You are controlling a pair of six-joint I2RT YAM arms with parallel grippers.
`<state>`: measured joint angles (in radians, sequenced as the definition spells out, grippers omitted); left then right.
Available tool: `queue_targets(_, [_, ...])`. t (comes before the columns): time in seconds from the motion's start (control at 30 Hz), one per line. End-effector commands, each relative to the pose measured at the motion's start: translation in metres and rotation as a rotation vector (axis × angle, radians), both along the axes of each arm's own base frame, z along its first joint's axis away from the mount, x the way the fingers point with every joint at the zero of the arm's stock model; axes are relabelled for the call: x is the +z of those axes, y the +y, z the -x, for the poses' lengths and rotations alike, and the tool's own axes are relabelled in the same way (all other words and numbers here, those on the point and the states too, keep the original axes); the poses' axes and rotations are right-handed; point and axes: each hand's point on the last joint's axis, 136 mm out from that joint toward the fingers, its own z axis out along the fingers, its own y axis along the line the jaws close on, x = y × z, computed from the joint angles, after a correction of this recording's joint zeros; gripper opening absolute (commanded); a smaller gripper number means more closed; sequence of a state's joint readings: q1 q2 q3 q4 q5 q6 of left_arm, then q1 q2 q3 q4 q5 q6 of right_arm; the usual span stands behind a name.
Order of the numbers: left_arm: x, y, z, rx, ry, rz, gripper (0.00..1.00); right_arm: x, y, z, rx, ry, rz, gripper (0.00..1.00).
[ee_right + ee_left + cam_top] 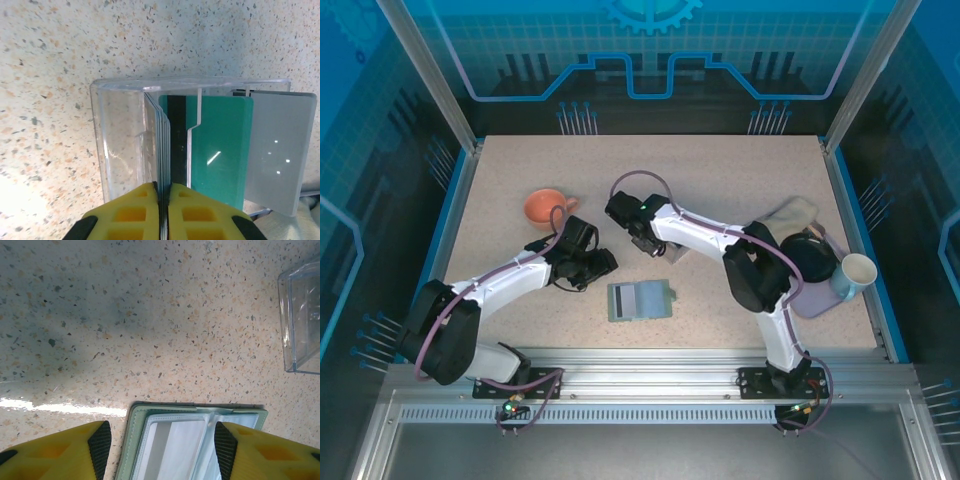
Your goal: Put the credit cards into the card holder
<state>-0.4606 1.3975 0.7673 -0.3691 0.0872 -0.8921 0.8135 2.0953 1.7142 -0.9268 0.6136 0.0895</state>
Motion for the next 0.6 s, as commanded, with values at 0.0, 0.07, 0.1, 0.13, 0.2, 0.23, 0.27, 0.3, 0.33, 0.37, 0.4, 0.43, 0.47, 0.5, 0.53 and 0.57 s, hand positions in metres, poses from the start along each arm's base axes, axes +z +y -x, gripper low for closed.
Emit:
queue_targets(0.0, [-0.002,0.001,0.002,0.005,0.018,0.003,0.60,0.011,0.001,0.008,-0.026,0.067,-0.107,0.04])
queue_targets(0.07, [-0.002,0.002,0.002,0.006,0.017,0.004,0.60,0.005,-0.001,0.007,-0.036,0.074,-0.097,0.03])
queue_targets(0.1, [-0.002,0.002,0.002,0.006,0.017,0.004,0.60,0.002,-0.001,0.008,-0.038,0.089,-0.100,0.01])
queue_targets(0.13, [-0.002,0.002,0.003,0.005,0.017,0.003,0.60,-0.001,-0.001,0.008,-0.043,0.101,-0.105,0.00])
queue_targets(0.2, [-0.002,0.002,0.003,0.006,0.018,0.002,0.60,-0.005,-0.004,0.005,-0.057,0.115,-0.108,0.02])
queue_targets(0.23, [-0.002,0.003,0.003,0.007,0.018,0.001,0.60,-0.007,-0.005,0.004,-0.057,0.117,-0.100,0.05])
queue_targets(0.27, [-0.002,0.002,0.003,0.006,0.019,0.002,0.60,-0.009,-0.005,0.002,-0.055,0.119,-0.090,0.06])
queue_targets(0.3, [-0.002,0.002,0.003,0.007,0.017,0.003,0.60,-0.012,-0.006,0.001,-0.059,0.126,-0.090,0.06])
queue_targets(0.33, [-0.002,0.002,0.003,0.005,0.016,0.002,0.60,-0.016,-0.006,0.000,-0.066,0.144,-0.104,0.06])
queue_targets(0.37, [-0.002,0.002,0.003,0.005,0.017,0.003,0.60,-0.020,-0.004,0.002,-0.079,0.186,-0.146,0.05])
queue_targets(0.4, [-0.002,0.002,0.003,0.006,0.017,0.003,0.60,-0.025,-0.001,0.004,-0.095,0.229,-0.187,0.04])
queue_targets(0.43, [-0.001,0.002,0.002,0.006,0.014,0.006,0.60,-0.028,0.000,0.005,-0.100,0.255,-0.205,0.03])
queue_targets(0.47, [0.000,0.002,0.002,0.008,0.012,0.004,0.60,-0.031,0.003,0.008,-0.100,0.279,-0.221,0.01])
queue_targets(0.5, [0.000,0.002,0.002,0.007,0.009,0.002,0.60,-0.032,0.007,0.013,-0.101,0.305,-0.246,0.00])
queue_targets(0.53, [0.000,0.003,0.002,0.007,0.008,0.002,0.60,-0.032,0.011,0.016,-0.103,0.322,-0.274,0.00])
queue_targets(0.57, [0.000,0.004,0.001,0.010,0.009,0.003,0.60,-0.030,0.018,0.021,-0.110,0.356,-0.334,0.00])
